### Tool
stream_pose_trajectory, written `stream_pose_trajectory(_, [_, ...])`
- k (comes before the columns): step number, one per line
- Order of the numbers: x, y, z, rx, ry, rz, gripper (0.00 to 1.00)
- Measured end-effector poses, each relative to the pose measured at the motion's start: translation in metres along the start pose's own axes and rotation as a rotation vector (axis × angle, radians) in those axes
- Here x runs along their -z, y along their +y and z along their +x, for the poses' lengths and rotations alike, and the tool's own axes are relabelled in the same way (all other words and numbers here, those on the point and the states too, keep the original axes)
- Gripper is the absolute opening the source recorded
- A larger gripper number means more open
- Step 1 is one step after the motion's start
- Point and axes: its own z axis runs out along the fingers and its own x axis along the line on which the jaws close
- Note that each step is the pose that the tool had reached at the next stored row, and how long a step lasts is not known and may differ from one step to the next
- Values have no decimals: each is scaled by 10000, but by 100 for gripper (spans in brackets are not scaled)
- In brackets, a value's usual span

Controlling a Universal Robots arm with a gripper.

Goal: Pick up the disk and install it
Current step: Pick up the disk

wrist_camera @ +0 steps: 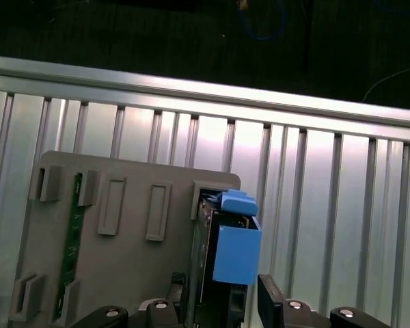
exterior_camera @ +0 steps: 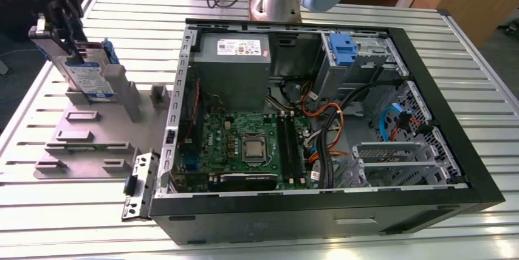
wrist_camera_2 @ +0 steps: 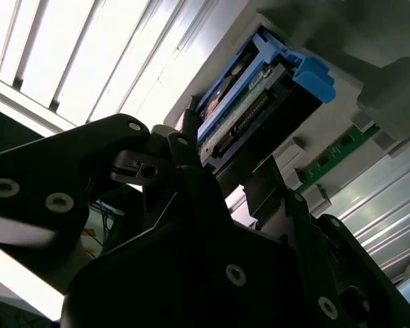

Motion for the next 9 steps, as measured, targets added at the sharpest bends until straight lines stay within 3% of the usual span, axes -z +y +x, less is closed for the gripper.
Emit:
stream_pose_trajectory(2, [-11,-1,0,-9,3,1,53])
stream_pose_trajectory(6, [-20,-1,0,-443,-16,20,53])
stream_pose_trajectory(9, [-19,-1,1,-464,-18,24,53])
